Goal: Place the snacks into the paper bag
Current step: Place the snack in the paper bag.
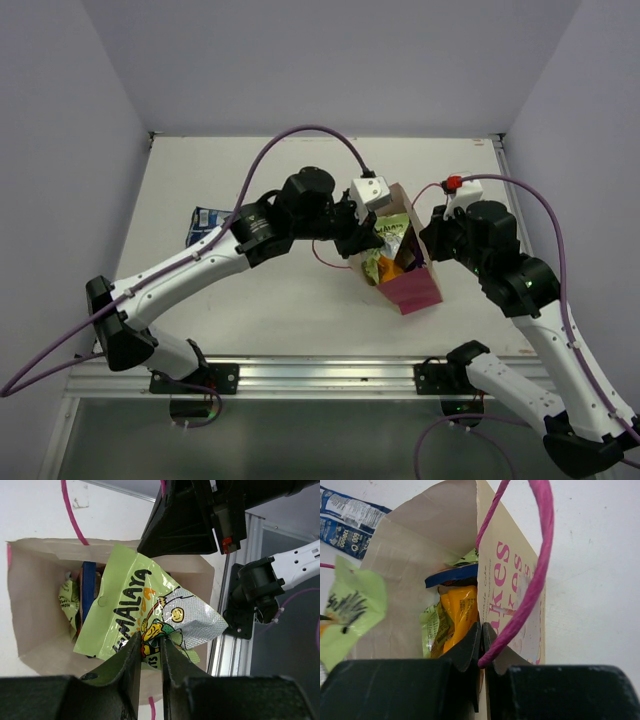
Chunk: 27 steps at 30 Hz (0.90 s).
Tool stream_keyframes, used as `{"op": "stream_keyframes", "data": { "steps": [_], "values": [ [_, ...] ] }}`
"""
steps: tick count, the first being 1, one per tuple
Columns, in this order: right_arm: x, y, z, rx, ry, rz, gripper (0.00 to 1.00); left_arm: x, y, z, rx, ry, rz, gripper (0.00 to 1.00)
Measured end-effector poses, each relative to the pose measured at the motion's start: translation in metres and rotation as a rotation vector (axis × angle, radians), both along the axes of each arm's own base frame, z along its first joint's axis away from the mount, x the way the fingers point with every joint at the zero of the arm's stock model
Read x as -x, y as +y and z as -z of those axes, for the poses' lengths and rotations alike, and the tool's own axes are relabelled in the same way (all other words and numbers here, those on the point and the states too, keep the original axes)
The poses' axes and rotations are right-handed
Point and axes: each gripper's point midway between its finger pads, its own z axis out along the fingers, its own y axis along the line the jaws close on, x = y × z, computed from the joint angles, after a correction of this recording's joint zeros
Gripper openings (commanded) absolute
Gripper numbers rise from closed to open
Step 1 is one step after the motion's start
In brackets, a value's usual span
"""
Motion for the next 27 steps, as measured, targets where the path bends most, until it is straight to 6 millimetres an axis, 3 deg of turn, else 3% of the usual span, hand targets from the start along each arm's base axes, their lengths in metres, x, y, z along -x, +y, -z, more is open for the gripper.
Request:
{"op": "stream_keyframes", "data": {
  "steps": [12,20,27],
  "values": [
    [0.001,0.0,0.0,-0.002,-0.001,0.0,0.06,-0.009,-0.037,0.058,-0.092,0.117,0.066,0.2],
    [0.004,-0.002,-0.001,-0.002,-0.002,0.0,0.06,-0.019,-0.033,0.075,-0.094,0.232,0.074,0.2],
    [0.004,-0.002,-0.001,-0.002,-0.002,0.0,0.06,-0.023,-0.036,0.106,-0.148,0.326,0.098,0.21]
  ]
}}
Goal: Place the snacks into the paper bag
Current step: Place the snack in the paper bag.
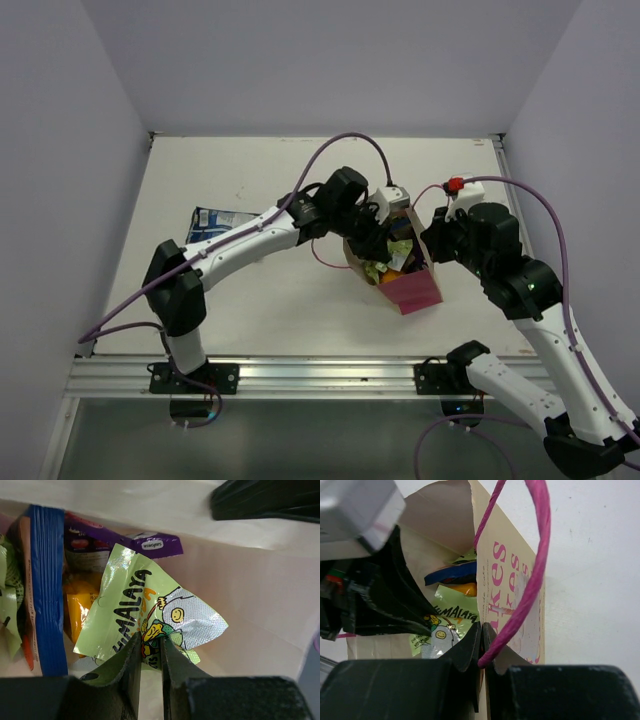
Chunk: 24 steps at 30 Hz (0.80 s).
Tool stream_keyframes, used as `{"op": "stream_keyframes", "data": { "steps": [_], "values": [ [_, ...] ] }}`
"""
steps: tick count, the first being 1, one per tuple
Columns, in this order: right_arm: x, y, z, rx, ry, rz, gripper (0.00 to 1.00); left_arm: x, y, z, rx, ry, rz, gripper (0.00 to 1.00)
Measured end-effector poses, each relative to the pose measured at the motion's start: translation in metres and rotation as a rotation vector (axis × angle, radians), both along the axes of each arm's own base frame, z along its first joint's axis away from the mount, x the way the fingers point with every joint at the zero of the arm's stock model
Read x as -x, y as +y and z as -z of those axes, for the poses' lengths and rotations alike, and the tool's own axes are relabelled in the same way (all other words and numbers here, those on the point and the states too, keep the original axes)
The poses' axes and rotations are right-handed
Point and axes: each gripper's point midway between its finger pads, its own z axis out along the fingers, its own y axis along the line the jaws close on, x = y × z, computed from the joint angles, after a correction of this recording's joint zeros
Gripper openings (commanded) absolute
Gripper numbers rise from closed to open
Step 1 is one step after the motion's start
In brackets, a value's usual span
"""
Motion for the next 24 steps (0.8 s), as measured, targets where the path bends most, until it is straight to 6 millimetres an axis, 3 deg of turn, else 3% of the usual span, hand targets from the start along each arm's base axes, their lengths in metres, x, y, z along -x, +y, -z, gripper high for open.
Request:
{"op": "stream_keyframes", "data": {
  "steps": [4,8,11,18,24],
  "values": [
    [0.0,0.0,0.0,0.0,0.0,0.0,0.06,-0.007,0.0,0.021,-0.059,0.01,-0.035,0.23],
    [0.0,0.0,0.0,0.0,0.0,0.0,0.06,-0.021,0.003,0.025,-0.095,-0.024,-0.109,0.24],
    [0.0,0.0,0.0,0.0,-0.001,0.0,0.06,-0.03,0.005,0.024,-0.107,-0.053,-0.148,0.31],
    [0.0,0.0,0.0,0.0,0.0,0.0,0.07,-0.033,0.003,0.023,-0.113,-0.072,-0.166,0.6],
    [0.0,0.0,0.0,-0.001,-0.001,0.0,0.07,-0.031,0.003,0.015,-0.099,-0.083,-0.167,0.69]
  ]
}}
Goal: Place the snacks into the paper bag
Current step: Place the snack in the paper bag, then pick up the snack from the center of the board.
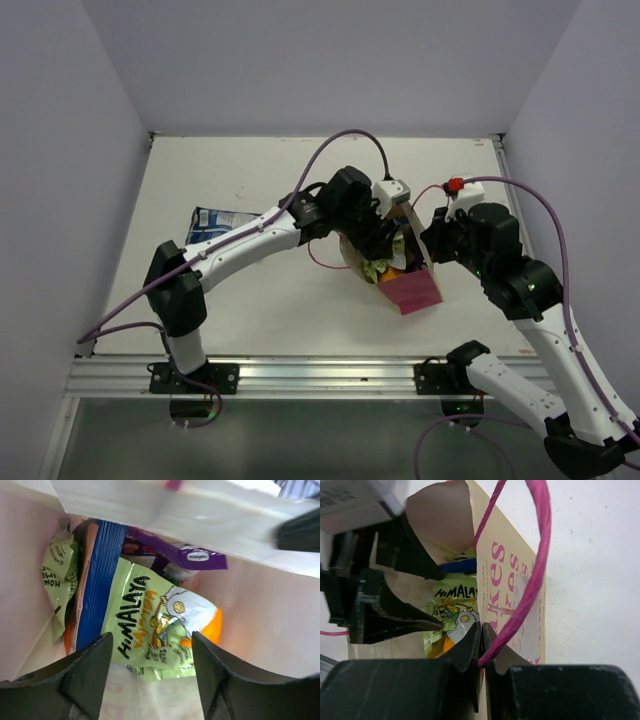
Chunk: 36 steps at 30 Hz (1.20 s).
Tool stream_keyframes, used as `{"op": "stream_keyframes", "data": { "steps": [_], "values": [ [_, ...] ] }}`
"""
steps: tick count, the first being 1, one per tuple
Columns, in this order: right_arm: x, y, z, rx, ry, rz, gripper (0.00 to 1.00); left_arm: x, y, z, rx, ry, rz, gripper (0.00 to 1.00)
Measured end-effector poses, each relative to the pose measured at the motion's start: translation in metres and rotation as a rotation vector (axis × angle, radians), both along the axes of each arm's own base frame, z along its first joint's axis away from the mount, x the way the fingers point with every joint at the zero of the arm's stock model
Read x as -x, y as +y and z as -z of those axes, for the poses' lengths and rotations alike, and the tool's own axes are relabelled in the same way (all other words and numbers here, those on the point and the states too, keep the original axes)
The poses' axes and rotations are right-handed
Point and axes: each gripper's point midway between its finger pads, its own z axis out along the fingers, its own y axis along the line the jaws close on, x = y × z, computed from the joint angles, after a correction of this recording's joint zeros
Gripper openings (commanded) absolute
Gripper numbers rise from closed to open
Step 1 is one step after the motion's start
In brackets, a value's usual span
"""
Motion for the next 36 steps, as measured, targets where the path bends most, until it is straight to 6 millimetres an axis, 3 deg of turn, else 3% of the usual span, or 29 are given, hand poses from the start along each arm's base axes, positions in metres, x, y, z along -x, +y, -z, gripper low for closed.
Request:
{"op": "stream_keyframes", "data": {
  "steps": [8,11,15,19,22,28,32,36],
  "values": [
    [0.0,0.0,0.0,0.0,0.0,0.0,0.07,0.006,0.008,-0.061,0.104,-0.079,-0.004,0.77],
    [0.0,0.0,0.0,0.0,0.0,0.0,0.07,0.007,0.011,-0.082,0.141,-0.107,-0.012,0.9],
    [0.0,0.0,0.0,0.0,0.0,0.0,0.07,0.003,0.018,-0.1,0.159,-0.142,-0.06,0.98],
    [0.0,0.0,0.0,0.001,0.0,0.0,0.07,-0.01,0.035,-0.114,0.158,-0.185,-0.142,1.0],
    [0.0,0.0,0.0,0.0,0.0,0.0,0.07,-0.032,0.062,-0.125,0.15,-0.215,-0.255,1.0],
    [0.001,-0.001,0.0,-0.001,-0.002,0.0,0.07,-0.084,0.142,-0.142,0.092,-0.311,-0.559,1.0],
    [0.002,-0.001,0.0,-0.002,-0.004,0.0,0.07,-0.101,0.194,-0.134,0.022,-0.32,-0.716,1.0],
    [0.002,-0.001,0.0,-0.002,-0.004,-0.001,0.07,-0.12,0.246,-0.107,-0.071,-0.288,-0.875,1.0]
  ]
}}
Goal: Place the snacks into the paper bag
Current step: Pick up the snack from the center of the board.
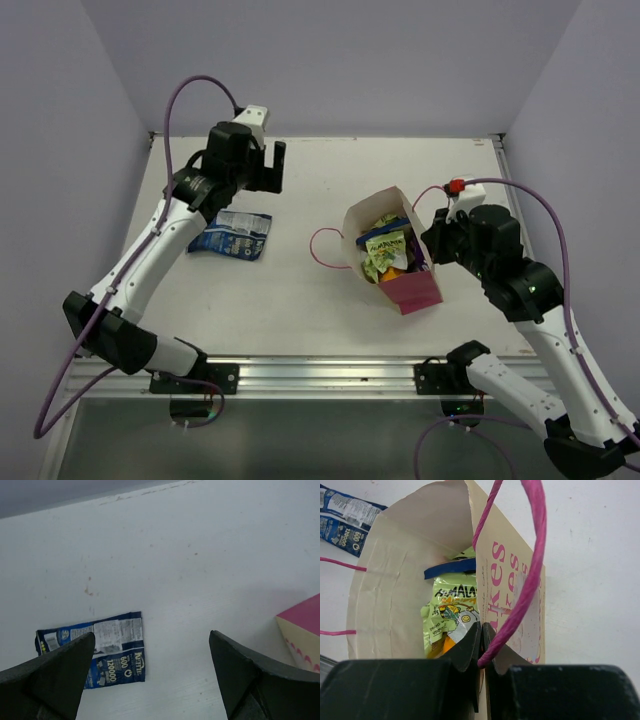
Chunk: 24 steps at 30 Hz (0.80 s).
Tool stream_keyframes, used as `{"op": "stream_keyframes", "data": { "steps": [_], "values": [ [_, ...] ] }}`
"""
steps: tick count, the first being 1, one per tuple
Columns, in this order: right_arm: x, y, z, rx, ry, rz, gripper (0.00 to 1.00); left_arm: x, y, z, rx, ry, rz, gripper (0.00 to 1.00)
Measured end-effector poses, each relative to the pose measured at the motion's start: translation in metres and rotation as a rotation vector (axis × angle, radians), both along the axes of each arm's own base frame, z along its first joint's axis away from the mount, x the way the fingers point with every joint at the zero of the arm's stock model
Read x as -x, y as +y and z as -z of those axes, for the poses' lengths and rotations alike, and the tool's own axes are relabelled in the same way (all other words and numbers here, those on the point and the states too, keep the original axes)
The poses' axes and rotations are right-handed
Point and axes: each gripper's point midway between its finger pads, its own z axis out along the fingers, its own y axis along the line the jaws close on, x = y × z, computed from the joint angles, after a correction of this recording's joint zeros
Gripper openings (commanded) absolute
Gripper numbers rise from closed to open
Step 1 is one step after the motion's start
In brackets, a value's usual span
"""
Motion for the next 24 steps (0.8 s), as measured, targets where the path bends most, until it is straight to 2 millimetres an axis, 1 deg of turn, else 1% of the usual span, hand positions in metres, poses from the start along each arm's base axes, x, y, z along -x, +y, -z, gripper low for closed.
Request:
{"op": "stream_keyframes", "data": {
  "steps": [2,5,7,17,24],
  "values": [
    [0.0,0.0,0.001,0.001,0.001,0.0,0.07,-0.006,0.026,0.02,-0.023,0.047,-0.071,1.0],
    [0.0,0.0,0.001,0.001,0.0,0.0,0.07,-0.011,0.054,0.047,-0.056,0.112,-0.152,1.0],
    [0.0,0.0,0.001,0.001,0.0,-0.001,0.07,-0.016,0.068,0.064,-0.075,0.153,-0.195,1.0],
    [0.001,0.004,0.0,-0.006,0.001,-0.023,0.07,-0.029,0.115,0.158,-0.16,0.356,-0.357,0.96],
    [0.004,0.002,0.001,-0.009,-0.011,-0.024,0.07,-0.028,0.14,0.218,-0.215,0.47,-0.423,0.9]
  ]
}}
